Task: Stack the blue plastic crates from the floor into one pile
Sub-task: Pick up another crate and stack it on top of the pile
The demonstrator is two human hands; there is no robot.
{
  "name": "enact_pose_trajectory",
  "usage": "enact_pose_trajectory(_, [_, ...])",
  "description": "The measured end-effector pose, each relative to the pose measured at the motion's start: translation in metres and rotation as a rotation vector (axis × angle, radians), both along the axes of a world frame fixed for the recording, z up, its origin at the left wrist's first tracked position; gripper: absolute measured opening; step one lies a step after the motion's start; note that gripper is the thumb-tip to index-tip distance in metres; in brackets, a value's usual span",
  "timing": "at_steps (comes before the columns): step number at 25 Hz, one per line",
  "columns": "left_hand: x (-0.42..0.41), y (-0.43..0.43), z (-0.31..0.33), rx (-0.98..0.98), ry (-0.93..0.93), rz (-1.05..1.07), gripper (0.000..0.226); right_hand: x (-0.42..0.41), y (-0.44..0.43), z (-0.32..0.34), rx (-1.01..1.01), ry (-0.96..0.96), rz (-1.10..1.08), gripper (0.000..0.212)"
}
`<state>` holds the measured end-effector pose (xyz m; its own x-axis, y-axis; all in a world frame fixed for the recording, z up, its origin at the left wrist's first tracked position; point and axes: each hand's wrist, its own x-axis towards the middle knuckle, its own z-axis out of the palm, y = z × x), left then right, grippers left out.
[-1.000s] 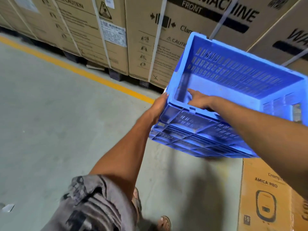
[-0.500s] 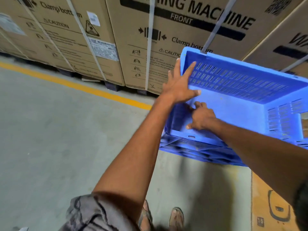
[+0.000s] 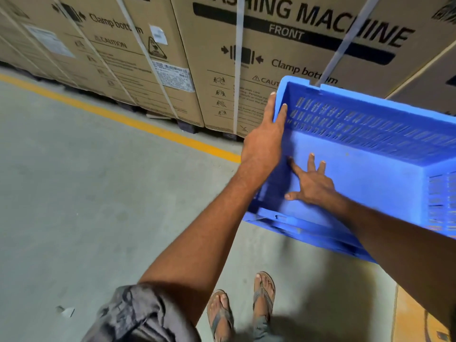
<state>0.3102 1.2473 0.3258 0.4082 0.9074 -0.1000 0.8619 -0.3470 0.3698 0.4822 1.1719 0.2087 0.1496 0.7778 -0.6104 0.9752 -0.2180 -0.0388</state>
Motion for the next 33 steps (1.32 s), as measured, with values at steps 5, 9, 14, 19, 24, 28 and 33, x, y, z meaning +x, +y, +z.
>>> enact_pose_trajectory(5, [0.004, -0.014, 0.023, 0.143, 0.054, -0.083, 0.063, 0.006, 0.004, 0.059, -0.151, 0.107, -0.067, 0.094])
enact_pose_trajectory(9, [0.002, -0.099, 0.032, -0.029, -0.069, -0.247, 0.058, 0.020, -0.072, 0.125, 0.243, 0.008, -0.260, 0.033])
enact_pose_trajectory(14, [-0.006, -0.162, 0.022, 0.088, 0.213, -0.333, 0.057, -0.009, -0.172, 0.142, 0.352, -0.337, -0.142, 0.044])
enact_pose_trajectory(19, [-0.004, -0.163, 0.018, 0.171, 0.306, -0.346, 0.058, -0.003, -0.165, 0.132, 0.419, -0.308, -0.235, 0.058])
enact_pose_trajectory(24, [-0.001, -0.157, 0.013, 0.184, 0.303, -0.346, 0.046, 0.007, -0.162, 0.125, 0.547, -0.122, -0.290, 0.064])
enact_pose_trajectory(28, [0.007, -0.202, 0.010, 0.230, 0.204, -0.221, 0.053, 0.014, -0.216, 0.118, 0.791, -0.179, -0.300, 0.047])
enact_pose_trajectory(33, [0.020, -0.232, -0.003, 0.103, 0.160, -0.229, 0.069, 0.036, -0.251, 0.110, 0.611, -0.053, -0.212, 0.056])
